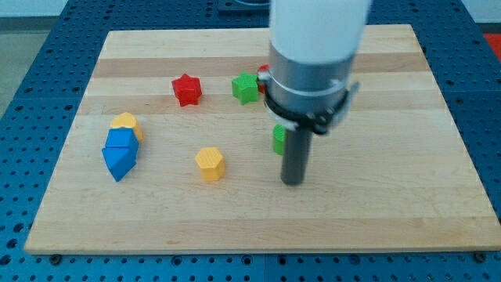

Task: Move yellow hexagon slightly down

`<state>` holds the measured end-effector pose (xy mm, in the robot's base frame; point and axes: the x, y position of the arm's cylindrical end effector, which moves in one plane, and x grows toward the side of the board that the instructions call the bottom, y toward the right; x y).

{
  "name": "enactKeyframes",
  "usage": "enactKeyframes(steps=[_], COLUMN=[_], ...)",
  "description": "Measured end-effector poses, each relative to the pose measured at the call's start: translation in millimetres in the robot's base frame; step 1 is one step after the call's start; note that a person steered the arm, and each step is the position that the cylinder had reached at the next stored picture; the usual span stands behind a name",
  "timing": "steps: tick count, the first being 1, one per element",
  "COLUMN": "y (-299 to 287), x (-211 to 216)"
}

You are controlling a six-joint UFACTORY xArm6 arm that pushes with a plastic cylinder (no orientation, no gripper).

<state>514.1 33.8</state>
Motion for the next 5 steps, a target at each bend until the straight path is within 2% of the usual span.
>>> enactKeyframes(steps=[3, 5], y=[-52.9, -92.5], x=[-49.6, -35.7])
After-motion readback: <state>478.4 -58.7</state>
